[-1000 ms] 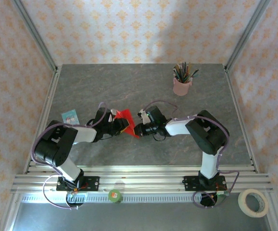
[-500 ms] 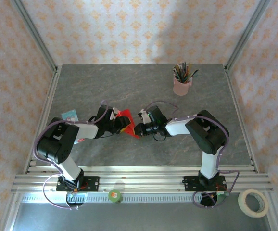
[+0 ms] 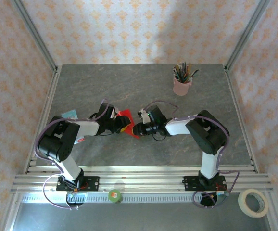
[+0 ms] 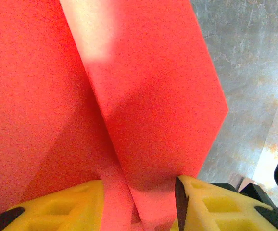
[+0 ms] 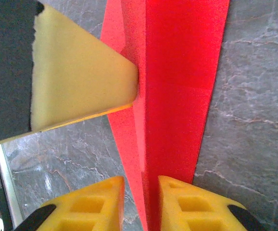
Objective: Fold a paper plane with a square sheet of paper (pick it up from the middle)
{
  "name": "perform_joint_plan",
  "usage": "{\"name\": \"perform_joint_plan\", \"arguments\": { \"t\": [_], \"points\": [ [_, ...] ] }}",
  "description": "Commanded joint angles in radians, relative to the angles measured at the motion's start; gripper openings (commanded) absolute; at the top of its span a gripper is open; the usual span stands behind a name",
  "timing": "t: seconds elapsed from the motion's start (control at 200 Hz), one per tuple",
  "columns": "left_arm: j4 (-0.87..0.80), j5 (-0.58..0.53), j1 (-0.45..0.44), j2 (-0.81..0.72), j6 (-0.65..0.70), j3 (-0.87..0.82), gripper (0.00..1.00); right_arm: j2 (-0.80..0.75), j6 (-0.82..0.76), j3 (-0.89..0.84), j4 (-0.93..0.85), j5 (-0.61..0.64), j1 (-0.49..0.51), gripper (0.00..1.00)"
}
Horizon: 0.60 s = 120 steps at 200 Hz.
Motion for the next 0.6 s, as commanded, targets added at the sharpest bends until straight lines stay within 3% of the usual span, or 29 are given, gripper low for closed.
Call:
{"name": "perform_joint_plan", "arguments": {
  "t": [0.0,0.596],
  "points": [
    [-0.079,-0.067,0.001,0.086,0.039,-0.015,0.45,-0.040,-0.002,0.025,-0.069,0.041,0.001,0.25],
    [-0.094,-0.061,-0.001,0.087,0.045,-0.013,0.44,-0.012,0.053,-0.001,-0.047,0.016,0.000,0.12]
  ]
}}
